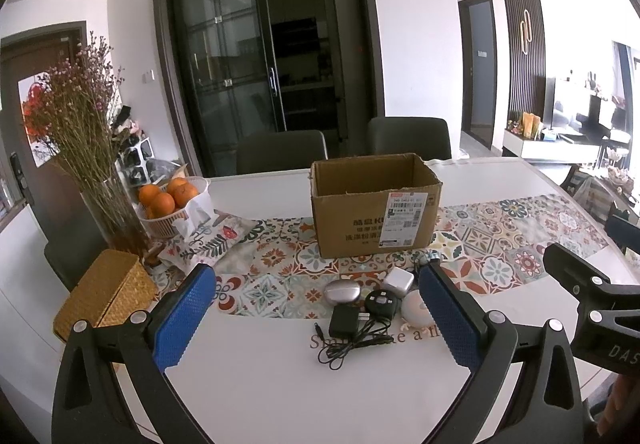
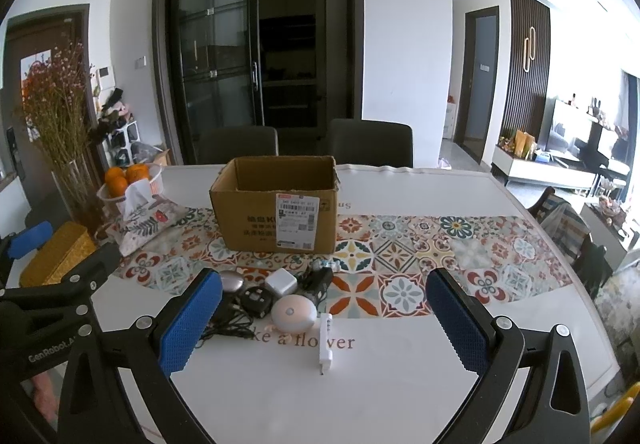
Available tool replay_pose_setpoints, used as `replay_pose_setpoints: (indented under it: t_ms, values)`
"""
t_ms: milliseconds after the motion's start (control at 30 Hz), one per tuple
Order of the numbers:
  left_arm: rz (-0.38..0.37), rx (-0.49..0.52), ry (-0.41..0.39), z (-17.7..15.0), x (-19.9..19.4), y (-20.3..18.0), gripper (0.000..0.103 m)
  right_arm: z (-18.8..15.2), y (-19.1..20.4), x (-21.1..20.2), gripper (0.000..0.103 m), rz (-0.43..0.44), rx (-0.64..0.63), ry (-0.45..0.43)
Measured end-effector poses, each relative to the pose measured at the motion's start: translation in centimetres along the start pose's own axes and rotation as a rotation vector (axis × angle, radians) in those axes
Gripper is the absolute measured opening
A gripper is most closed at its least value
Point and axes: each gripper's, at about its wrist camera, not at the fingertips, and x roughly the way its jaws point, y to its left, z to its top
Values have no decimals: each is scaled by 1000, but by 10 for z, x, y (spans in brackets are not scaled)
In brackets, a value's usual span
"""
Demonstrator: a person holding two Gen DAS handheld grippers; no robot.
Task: Organize rigid objects
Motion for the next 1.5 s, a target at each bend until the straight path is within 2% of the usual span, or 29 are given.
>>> replay_pose_setpoints:
  t_ms: [1500]
  values:
    - [-11, 3, 15, -6, 1, -5, 103, 0, -7, -1, 102, 3, -4, 0]
